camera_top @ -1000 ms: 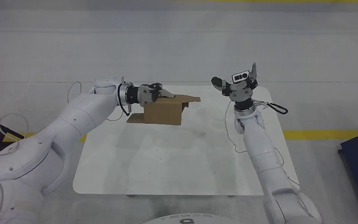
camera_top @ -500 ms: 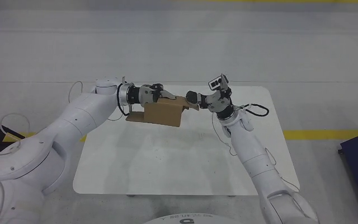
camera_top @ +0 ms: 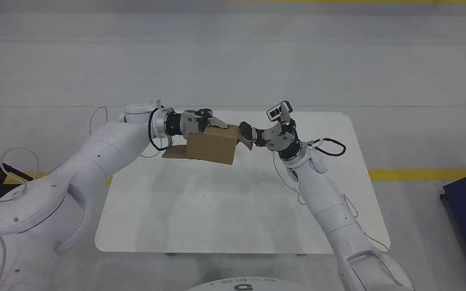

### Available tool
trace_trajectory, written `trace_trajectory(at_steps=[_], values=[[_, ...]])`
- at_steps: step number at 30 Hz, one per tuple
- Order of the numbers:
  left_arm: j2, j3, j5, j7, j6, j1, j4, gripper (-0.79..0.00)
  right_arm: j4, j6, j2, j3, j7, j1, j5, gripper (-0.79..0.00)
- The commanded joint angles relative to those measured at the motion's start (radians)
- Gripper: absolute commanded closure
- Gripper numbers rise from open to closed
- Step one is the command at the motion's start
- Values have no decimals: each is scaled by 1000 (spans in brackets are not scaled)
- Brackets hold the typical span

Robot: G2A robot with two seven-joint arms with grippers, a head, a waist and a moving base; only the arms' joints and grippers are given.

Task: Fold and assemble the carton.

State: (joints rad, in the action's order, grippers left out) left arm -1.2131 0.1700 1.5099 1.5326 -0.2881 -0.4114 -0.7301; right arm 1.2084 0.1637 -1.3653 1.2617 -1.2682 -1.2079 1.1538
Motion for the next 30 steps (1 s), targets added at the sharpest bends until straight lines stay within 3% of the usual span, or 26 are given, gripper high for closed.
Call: trace_trajectory(at_steps=[1, 7, 15, 30], values=[[1, 0, 9, 2, 2, -2, -7, 0, -2, -4, 2, 16, -4, -2, 16, -785], [9, 0, 19, 3, 3, -1, -14, 0, -3, -27, 9, 57, -23, -7, 38, -785], [20, 0, 31, 3, 3, 0, -38, 0, -22, -45, 6, 25, 67, 24, -40, -785], [29, 0, 31, 0, 0, -1, -48, 0, -11, -54, 2, -7, 28, 13, -51, -785]])
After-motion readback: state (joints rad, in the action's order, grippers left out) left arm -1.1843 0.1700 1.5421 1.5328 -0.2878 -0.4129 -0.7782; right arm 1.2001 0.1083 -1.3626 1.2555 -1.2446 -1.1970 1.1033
